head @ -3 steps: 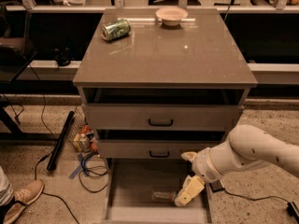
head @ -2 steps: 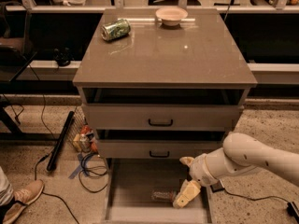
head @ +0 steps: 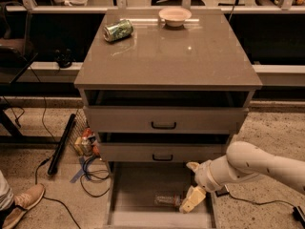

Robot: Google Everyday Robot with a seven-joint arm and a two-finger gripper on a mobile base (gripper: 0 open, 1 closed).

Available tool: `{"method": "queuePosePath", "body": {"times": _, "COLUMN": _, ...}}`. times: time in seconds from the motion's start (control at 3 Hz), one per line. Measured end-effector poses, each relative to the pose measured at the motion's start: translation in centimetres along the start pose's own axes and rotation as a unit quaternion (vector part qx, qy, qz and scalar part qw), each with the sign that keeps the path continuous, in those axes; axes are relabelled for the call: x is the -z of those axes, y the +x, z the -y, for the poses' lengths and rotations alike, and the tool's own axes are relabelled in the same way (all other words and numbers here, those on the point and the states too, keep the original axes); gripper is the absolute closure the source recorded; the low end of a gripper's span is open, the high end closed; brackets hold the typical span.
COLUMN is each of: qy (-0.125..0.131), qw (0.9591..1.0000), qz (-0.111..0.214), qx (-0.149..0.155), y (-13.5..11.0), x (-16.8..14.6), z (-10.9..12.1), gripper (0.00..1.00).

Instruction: Pick water bottle from bottom drawer and place on counter

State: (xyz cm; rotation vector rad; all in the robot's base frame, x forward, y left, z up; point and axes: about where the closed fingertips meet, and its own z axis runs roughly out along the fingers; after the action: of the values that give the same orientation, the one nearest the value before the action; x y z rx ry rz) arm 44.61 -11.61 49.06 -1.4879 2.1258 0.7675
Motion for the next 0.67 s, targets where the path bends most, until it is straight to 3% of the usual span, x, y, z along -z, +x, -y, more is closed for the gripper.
{"method": "queuePosePath", "body": {"times": 0.33, "qy": 0.019, "qw": 0.9997, "qz": -0.013, "qx": 0.008, "y": 4.2, "x": -2.0, "z": 3.5, "gripper": 0.00}}
{"method": "queuePosePath", "body": {"times": 0.67, "qy": 0.018, "qw": 0.9998, "qz": -0.011, "qx": -0.008, "y": 9.2, "x": -5.9, "z": 7.1, "gripper": 0.00}}
